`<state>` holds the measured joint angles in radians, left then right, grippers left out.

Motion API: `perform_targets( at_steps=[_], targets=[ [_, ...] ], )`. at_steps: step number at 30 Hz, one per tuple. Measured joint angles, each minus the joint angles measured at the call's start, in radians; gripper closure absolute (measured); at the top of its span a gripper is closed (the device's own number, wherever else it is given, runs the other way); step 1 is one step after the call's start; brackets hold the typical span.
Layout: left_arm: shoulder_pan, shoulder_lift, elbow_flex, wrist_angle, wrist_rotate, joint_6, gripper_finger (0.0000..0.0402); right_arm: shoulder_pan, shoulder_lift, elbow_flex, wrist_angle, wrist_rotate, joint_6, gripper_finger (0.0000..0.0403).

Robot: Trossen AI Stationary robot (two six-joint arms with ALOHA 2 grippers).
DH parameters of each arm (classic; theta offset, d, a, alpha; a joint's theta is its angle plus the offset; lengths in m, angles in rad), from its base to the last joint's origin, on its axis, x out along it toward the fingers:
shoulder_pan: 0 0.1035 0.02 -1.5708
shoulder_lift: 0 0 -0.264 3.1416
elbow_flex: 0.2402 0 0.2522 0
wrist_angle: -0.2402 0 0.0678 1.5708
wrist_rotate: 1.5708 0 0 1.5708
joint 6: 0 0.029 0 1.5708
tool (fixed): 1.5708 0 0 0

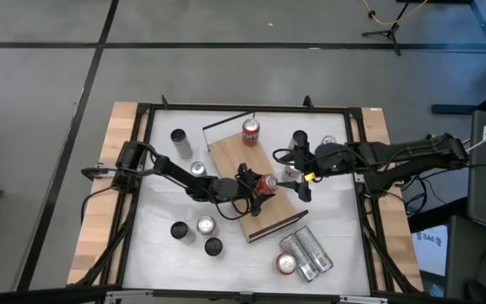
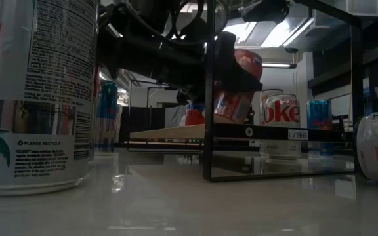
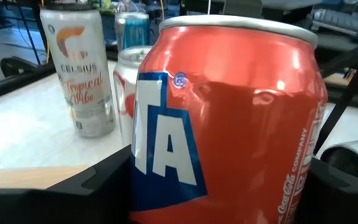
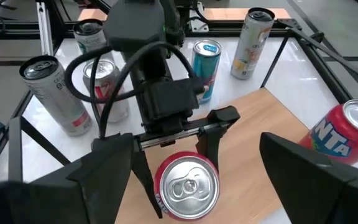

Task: Place canned beverage on shelf
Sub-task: Align the left orange soda can with the other orange soda can

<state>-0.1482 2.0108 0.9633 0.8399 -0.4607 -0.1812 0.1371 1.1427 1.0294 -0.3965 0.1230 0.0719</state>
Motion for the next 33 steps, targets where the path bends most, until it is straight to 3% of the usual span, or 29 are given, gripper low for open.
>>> perform_targets(
  at_steps=[10, 19, 24, 33],
  targets=[
    [-0.001, 0.000, 0.000, -0.002, -0.001, 0.000, 0.0091, 0.000, 0.020, 0.000, -0.127, 0.058, 0.001, 0.0061],
    [-0.001, 0.000, 0.000, -0.014, -0.001, 0.000, 0.0090, 0.000, 0.147, 0.000, -0.091, 0.038, -0.032, 0.0061],
    [-0.001, 0.000, 0.000, -0.016, -0.001, 0.000, 0.0090, 0.000, 0.193, 0.000, -0.050, -0.067, -0.057, 0.0061],
    [-0.001, -0.001, 0.000, -0.018, -0.011, -0.003, 0.0089, -0.016, 0.230, 0.000, -0.043, -0.014, -0.048, 0.0061]
  ],
)
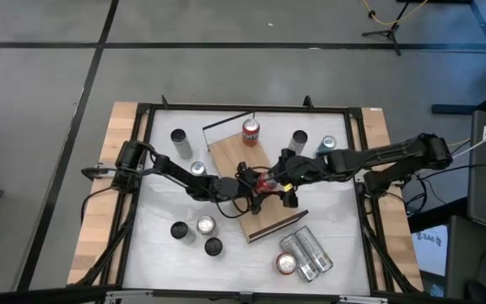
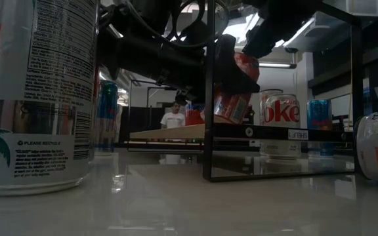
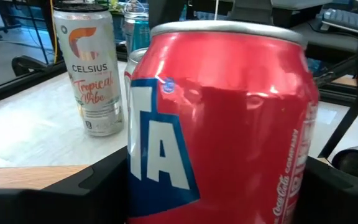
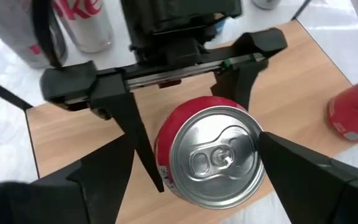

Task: Place canned beverage on shelf
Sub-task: Align the left orange soda can with the other orange soda can

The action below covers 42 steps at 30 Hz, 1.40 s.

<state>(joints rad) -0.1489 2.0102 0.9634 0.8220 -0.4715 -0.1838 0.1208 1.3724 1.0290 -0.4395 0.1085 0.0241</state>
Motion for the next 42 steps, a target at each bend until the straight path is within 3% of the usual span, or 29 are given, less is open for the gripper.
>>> perform_targets(
  at_steps=[12, 19, 32, 35, 39, 42],
  targets=[
    [-0.003, -0.001, 0.000, -0.001, 0.015, 0.005, 0.0096, -0.010, -0.005, 0.014, 0.006, -0.065, 0.022, 0.0061],
    [-0.003, 0.000, 0.000, -0.001, 0.014, 0.004, 0.0103, -0.010, -0.005, 0.082, -0.084, -0.041, -0.007, 0.0061],
    [-0.003, -0.001, 0.000, -0.001, 0.019, 0.004, 0.0102, -0.042, 0.015, 0.083, -0.120, -0.030, -0.033, 0.0061],
    [-0.002, -0.001, 0.000, -0.001, 0.018, 0.002, 0.0101, -0.070, 0.023, 0.084, -0.119, -0.067, -0.033, 0.0061],
    [-0.002, -0.001, 0.000, -0.001, 0.021, 0.008, 0.0101, -0.106, 0.033, 0.084, -0.111, -0.198, -0.033, 0.0061],
    [-0.002, -0.001, 0.000, -0.001, 0.022, 0.010, 0.0101, -0.111, 0.042, 0.084, -0.113, -0.205, -0.033, 0.0061]
  ],
)
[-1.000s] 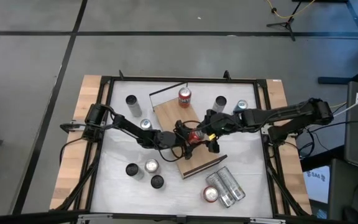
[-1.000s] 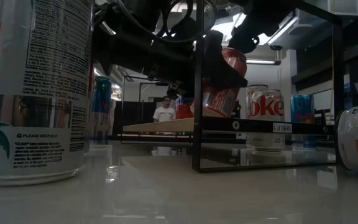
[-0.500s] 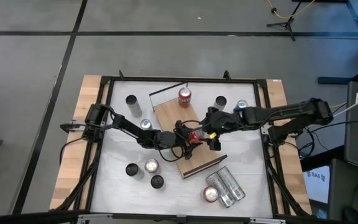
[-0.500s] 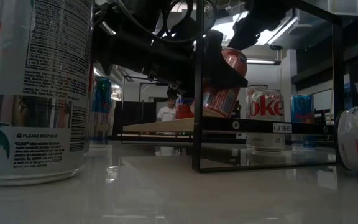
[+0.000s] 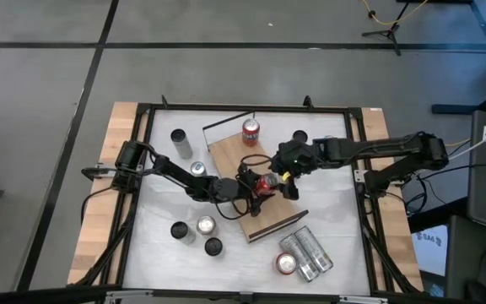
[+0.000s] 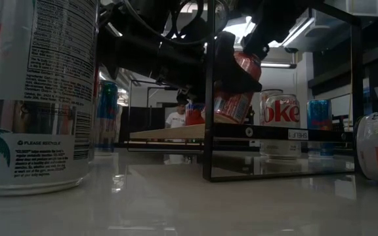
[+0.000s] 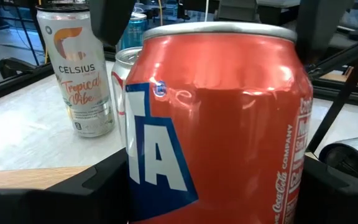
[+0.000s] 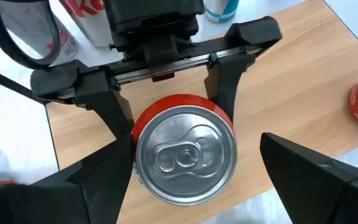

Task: Place canned beverage on shelf
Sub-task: Align the left orange soda can with the other orange soda can

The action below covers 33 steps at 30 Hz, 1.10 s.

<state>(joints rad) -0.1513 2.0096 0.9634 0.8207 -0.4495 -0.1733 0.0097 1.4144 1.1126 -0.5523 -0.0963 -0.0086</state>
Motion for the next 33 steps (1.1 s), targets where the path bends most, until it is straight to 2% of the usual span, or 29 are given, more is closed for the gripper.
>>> perform_targets(
  at_steps=[3, 8, 17, 26, 33],
  targets=[
    [0.000, 0.000, 0.000, 0.000, 0.000, 0.000, 0.0101, 0.003, 0.021, 0.000, -0.003, -0.011, -0.002, 0.0061],
    [-0.001, 0.000, 0.000, 0.001, 0.002, 0.002, 0.0101, 0.002, 0.063, 0.000, -0.003, -0.089, -0.025, 0.0061],
    [0.000, 0.000, 0.000, 0.001, 0.000, 0.001, 0.0101, 0.003, 0.091, -0.002, 0.002, -0.053, -0.024, 0.0063],
    [0.000, 0.000, 0.000, 0.001, -0.001, 0.001, 0.0101, 0.003, 0.090, -0.002, 0.004, -0.053, -0.023, 0.0117],
    [0.000, 0.000, 0.000, 0.001, -0.002, 0.000, 0.0101, 0.004, 0.090, -0.002, 0.007, -0.054, -0.023, 0.0098]
  ],
)
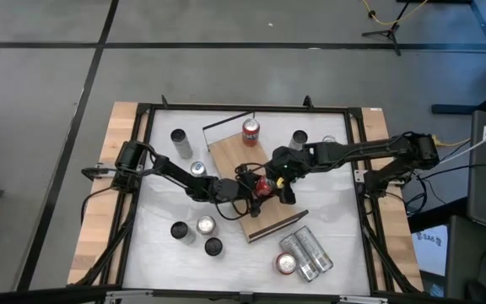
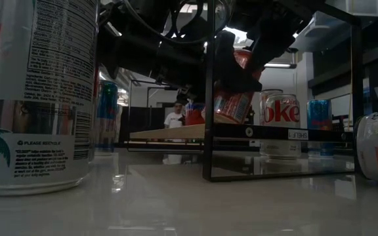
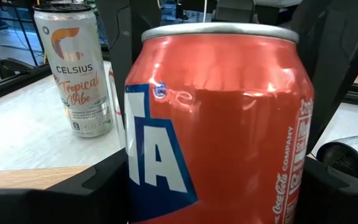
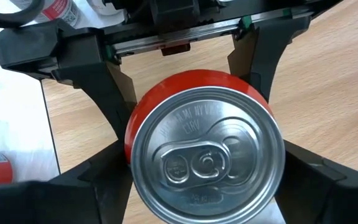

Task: Place canned beverage on shelf
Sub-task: Align the left orange soda can with the other orange soda can

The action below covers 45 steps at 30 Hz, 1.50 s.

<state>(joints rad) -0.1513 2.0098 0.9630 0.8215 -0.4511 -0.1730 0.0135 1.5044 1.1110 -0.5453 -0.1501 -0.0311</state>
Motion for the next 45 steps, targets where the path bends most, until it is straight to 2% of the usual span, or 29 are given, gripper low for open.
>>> perform_targets(
  at_steps=[4, 12, 16, 22, 34, 37, 45],
  targets=[
    [0.000, 0.000, 0.000, 0.000, 0.000, 0.000, 0.0093, 0.000, 0.000, 0.000, 0.001, 0.000, 0.001, 0.0105],
    [0.001, 0.000, 0.000, 0.000, 0.000, 0.000, 0.0028, 0.000, 0.000, 0.000, 0.004, 0.000, 0.000, 0.0108],
    [0.000, -0.006, 0.000, -0.002, 0.000, 0.008, 0.0009, 0.000, 0.000, 0.000, 0.001, 0.000, 0.000, 0.0111],
    [-0.013, -0.046, -0.001, -0.029, 0.005, 0.055, 0.0006, 0.000, -0.002, 0.003, -0.016, 0.000, 0.000, 0.0108],
    [-0.050, -0.069, -0.001, -0.062, -0.027, 0.158, 0.0005, 0.000, -0.002, 0.103, -0.195, 0.001, 0.000, 0.0107],
    [-0.051, -0.083, -0.001, -0.124, -0.056, 0.158, 0.0005, 0.000, -0.002, 0.104, -0.224, 0.008, 0.000, 0.0110],
    [-0.061, -0.205, -0.001, -0.334, -0.057, 0.150, 0.0005, 0.000, -0.002, 0.104, -0.282, 0.008, 0.000, 0.0108]
  ],
)
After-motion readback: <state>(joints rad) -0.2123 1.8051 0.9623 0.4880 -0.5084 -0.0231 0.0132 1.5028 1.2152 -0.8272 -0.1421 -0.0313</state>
